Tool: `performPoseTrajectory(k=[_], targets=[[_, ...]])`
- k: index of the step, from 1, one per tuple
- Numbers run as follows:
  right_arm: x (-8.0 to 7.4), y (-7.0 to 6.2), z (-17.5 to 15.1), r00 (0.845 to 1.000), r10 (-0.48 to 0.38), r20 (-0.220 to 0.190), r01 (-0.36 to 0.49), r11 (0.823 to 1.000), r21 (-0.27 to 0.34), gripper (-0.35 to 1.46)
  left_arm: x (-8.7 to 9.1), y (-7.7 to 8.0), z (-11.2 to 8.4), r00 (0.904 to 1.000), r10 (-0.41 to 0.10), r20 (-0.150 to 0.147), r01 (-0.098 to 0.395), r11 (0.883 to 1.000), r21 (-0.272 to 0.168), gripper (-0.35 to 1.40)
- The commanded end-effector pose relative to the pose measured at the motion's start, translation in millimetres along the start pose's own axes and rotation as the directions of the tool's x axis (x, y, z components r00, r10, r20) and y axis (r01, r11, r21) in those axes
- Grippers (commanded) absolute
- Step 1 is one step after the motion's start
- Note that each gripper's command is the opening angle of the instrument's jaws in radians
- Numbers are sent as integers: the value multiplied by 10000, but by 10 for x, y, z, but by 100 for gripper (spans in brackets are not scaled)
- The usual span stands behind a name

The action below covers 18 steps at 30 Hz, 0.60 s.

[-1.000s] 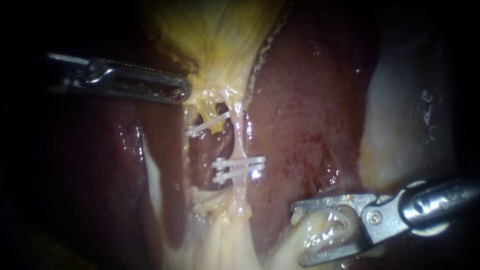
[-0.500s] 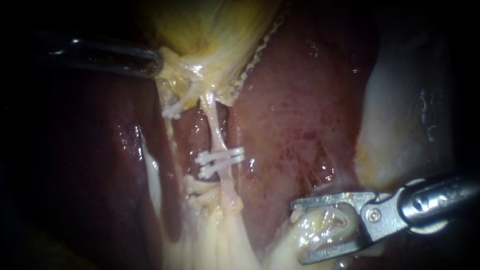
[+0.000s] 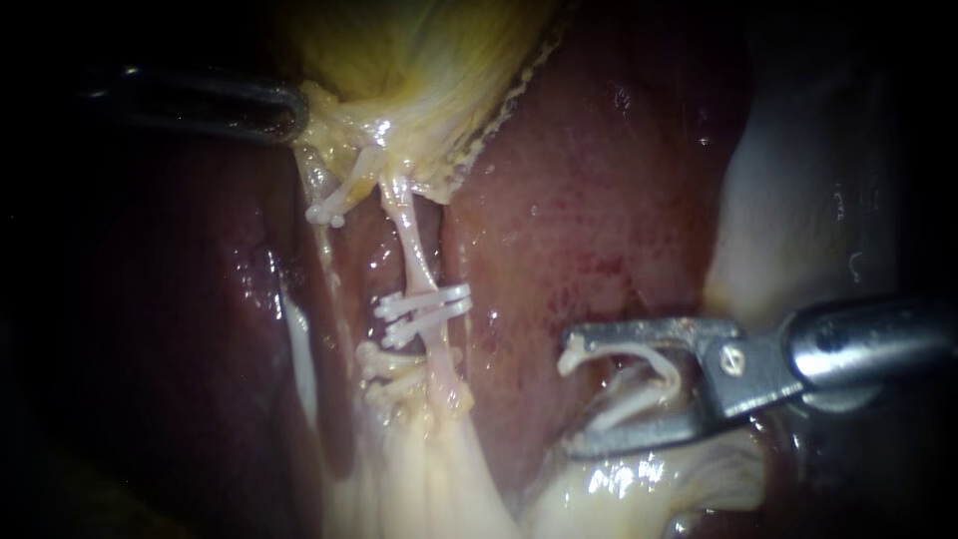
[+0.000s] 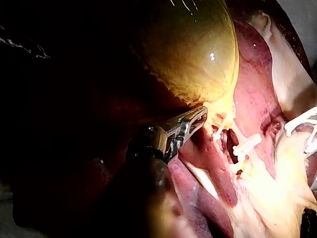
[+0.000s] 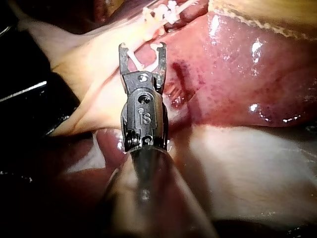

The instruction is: Clipping third clip right tube

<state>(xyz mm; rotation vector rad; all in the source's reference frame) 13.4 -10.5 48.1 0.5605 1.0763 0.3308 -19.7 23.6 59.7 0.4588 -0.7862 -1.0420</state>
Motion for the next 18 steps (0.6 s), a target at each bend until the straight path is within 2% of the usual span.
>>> performPoseTrajectory(k=[1,5,15,18], targets=[[3,6,1,9995,300,15,-300,9995,-28,48,0,0,0,10000,8,-5,-8,10000,-1,-35],[9,23,6,9965,839,-14,-839,9964,-157,48,0,-1,0,10000,5,11,-5,10000,-34,-35],[7,59,30,9846,1744,-95,-1746,9836,-462,49,1,-2,0,10000,4,4,-4,10000,-19,-35],[7,69,39,9785,2062,-48,-2063,9780,-299,49,1,-3,1,10000,3,6,-3,10000,-22,-35]])
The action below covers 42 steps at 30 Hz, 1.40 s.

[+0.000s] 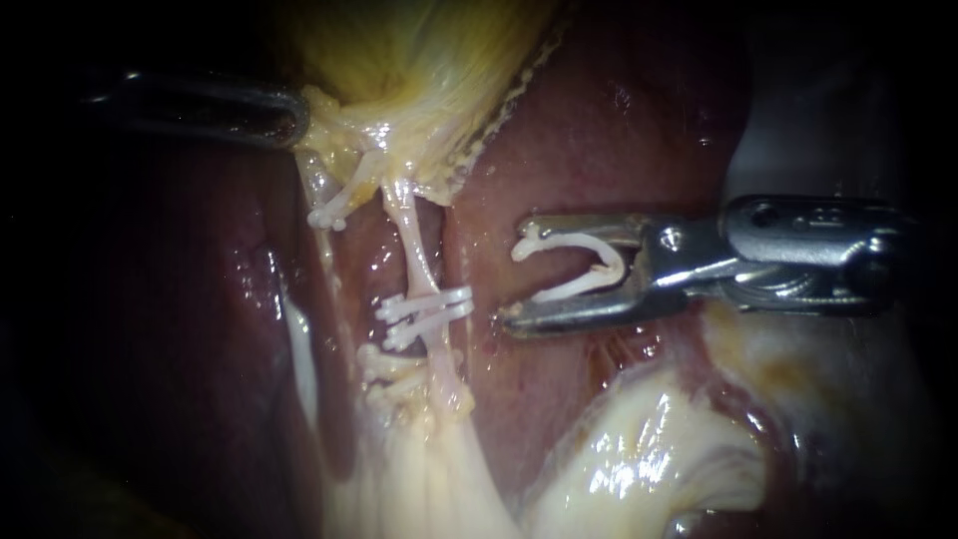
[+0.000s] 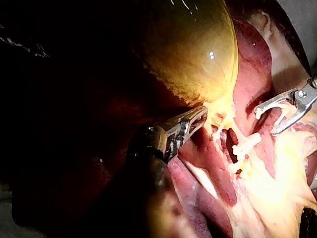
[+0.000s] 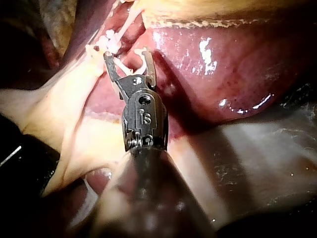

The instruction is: Clipping third clip right tube

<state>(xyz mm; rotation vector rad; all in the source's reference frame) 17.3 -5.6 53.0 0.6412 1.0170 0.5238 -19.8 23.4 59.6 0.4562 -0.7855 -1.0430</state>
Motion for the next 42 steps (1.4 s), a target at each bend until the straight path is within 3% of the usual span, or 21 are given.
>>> performPoseTrajectory(k=[1,6,17,26,35,40,42], targets=[[1,2,3,9997,244,39,-244,9997,92,49,0,0,0,10000,2,-2,-2,10000,2,-35],[2,16,22,9961,790,387,-821,9930,854,49,1,0,1,10000,5,-11,-5,10000,23,-35],[4,41,51,9863,1529,613,-1591,9805,1155,47,2,-1,2,10000,9,-17,-9,10000,37,-35],[-9,58,79,9855,1695,-66,-1665,9739,1545,47,3,-1,4,10000,11,-23,-11,10000,52,-35],[-12,76,96,9682,2455,-487,-2225,9333,2817,47,3,-2,5,10000,10,-19,-10,10000,46,-35],[-11,75,100,9482,3017,-998,-2510,9037,3469,47,3,-3,5,10000,9,-16,-9,10000,39,-35],[-9,74,101,9318,3401,-1273,-2705,8840,3814,47,3,-3,6,10000,8,-15,-8,10000,37,-35]])
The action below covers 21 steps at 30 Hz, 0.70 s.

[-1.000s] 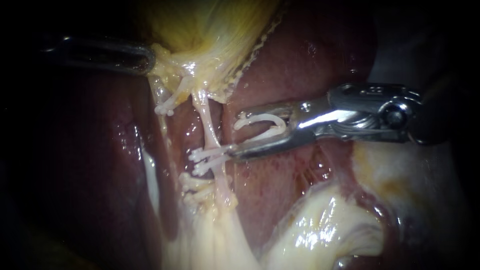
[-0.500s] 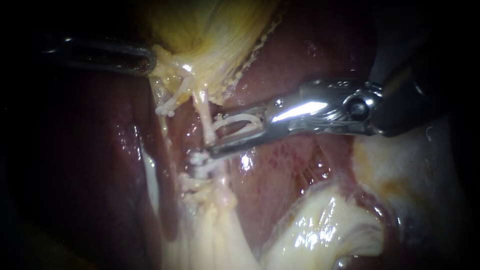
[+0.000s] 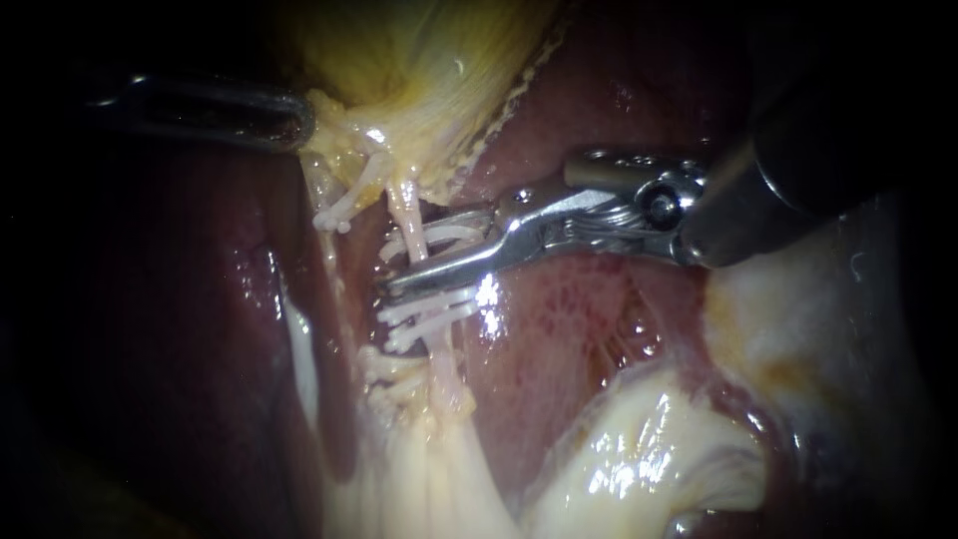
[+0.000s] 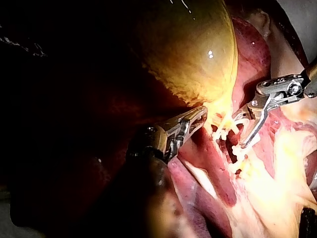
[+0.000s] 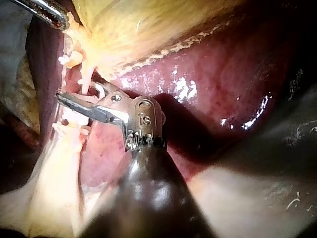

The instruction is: Clipping third clip right tube

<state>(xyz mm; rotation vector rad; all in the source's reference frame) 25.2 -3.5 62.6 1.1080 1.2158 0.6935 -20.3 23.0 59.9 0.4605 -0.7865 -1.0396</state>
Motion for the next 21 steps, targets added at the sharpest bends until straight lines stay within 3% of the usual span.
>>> performPoseTrajectory(k=[1,5,8,17,21], targets=[[1,-1,0,9998,70,-195,-66,9998,164,46,0,0,0,10000,-5,7,5,10000,-11,-35],[4,-4,3,9947,556,-861,-484,9954,831,46,0,0,1,10000,-3,-5,3,10000,13,-35],[6,-7,4,9911,701,-1132,-571,9917,1149,46,0,0,1,10000,-4,-5,4,10000,13,-35],[21,-23,2,9867,838,-1395,-675,9908,1173,43,0,0,1,10000,-4,-5,4,10000,12,-35],[28,-28,-1,9845,900,-1503,-739,9912,1095,28,0,-1,1,10000,-4,-4,4,10000,12,-35]])
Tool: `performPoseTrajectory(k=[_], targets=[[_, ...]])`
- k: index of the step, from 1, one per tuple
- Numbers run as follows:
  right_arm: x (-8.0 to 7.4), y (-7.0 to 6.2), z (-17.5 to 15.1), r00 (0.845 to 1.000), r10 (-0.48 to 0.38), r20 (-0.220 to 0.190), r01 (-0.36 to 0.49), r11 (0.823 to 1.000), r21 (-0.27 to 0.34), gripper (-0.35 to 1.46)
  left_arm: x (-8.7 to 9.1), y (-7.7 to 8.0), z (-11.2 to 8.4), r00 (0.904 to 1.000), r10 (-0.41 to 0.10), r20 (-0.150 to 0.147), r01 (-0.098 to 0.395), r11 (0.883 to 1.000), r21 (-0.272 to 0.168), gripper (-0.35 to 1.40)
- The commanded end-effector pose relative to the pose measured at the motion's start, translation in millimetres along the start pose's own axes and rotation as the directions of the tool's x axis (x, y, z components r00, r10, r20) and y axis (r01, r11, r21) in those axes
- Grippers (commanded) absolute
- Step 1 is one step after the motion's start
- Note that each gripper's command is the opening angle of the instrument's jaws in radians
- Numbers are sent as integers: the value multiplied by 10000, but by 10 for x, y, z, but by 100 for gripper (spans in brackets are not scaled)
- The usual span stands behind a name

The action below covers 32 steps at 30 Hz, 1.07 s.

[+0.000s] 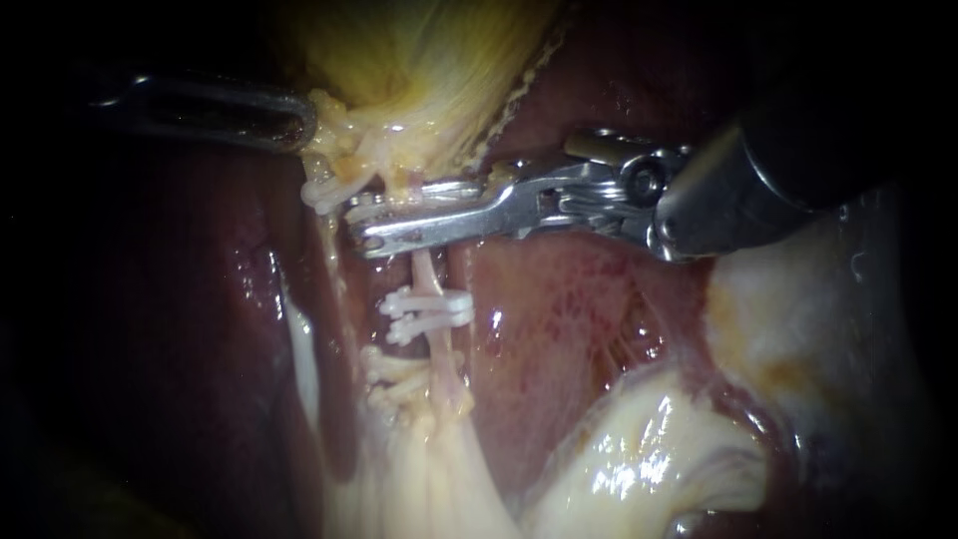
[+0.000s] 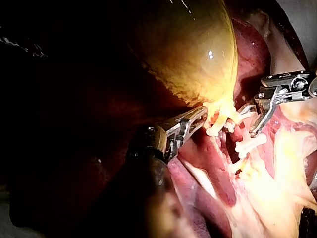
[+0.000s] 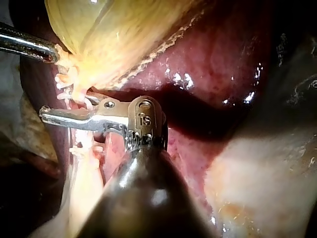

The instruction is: Clipping third clip right tube

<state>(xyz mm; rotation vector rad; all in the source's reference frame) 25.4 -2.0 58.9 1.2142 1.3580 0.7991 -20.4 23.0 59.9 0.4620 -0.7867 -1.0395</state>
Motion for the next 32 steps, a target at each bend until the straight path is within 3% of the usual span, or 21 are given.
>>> performPoseTrajectory(k=[1,11,32], targets=[[2,0,1,10000,6,9,-6,10000,-6,25,0,-1,0,10000,-1,0,1,10000,-2,-35],[0,1,-1,9998,8,181,-10,10000,95,-35,0,-1,0,10000,-1,2,1,10000,-4,-35],[-8,5,-4,9988,-40,491,25,9996,294,-35,0,-2,1,10000,-4,4,4,10000,-9,-35]])
